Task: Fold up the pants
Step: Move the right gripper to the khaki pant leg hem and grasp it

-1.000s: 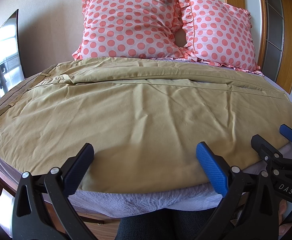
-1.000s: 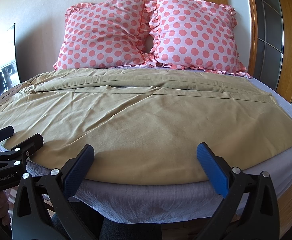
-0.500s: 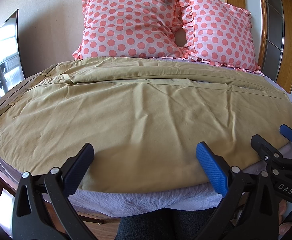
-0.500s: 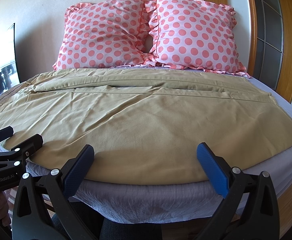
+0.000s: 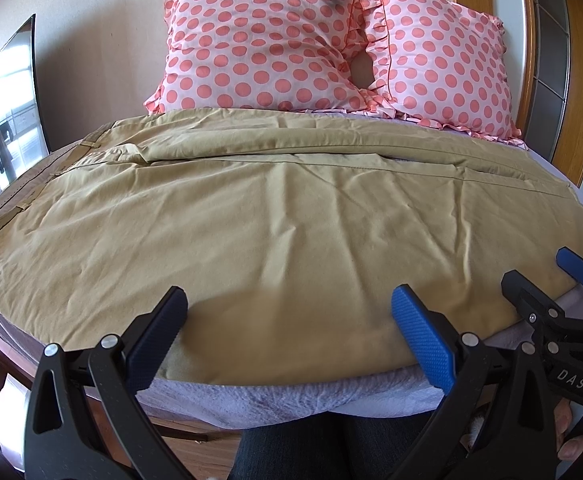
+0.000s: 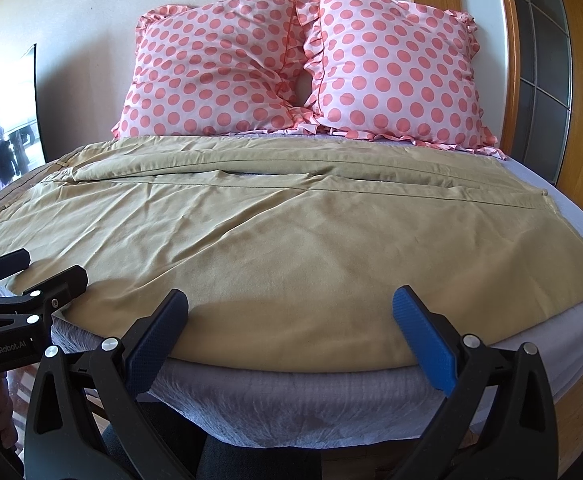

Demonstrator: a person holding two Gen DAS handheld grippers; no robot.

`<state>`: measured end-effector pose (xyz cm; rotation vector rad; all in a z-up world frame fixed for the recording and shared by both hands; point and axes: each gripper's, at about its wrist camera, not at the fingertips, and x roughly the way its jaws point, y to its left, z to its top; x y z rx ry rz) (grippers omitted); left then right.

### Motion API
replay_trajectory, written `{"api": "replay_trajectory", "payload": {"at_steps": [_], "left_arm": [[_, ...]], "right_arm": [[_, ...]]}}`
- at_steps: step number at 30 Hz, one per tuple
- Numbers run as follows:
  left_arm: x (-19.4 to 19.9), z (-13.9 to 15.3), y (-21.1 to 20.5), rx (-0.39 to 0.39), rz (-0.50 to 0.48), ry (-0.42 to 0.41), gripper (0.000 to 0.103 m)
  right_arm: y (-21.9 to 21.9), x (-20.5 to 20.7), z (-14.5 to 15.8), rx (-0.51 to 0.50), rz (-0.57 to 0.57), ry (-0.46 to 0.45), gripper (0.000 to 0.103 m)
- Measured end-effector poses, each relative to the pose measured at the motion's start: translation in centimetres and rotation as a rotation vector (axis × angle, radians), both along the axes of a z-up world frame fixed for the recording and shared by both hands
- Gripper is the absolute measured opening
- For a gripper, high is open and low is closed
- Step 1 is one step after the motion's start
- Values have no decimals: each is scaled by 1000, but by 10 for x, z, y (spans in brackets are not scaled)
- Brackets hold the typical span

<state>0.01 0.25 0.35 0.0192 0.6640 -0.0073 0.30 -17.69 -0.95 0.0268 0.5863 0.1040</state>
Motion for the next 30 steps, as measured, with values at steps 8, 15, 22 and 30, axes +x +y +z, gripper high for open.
{"api": "replay_trajectory", "payload": {"at_steps": [8, 15, 22, 30], "left_arm": [[9, 27, 12, -29, -41, -31, 101], [31, 61, 16, 53, -98, -113, 101], [65, 65, 32, 9, -99, -100, 101], [87, 61, 34, 1, -140, -103, 101]], "right_arm": [[-114, 93, 72, 81, -242, -7, 102], [-226, 241, 54, 191, -551, 248, 95], [-272, 325, 16, 226, -785, 366, 79], [-273, 358, 2, 87, -865, 373, 69]]}}
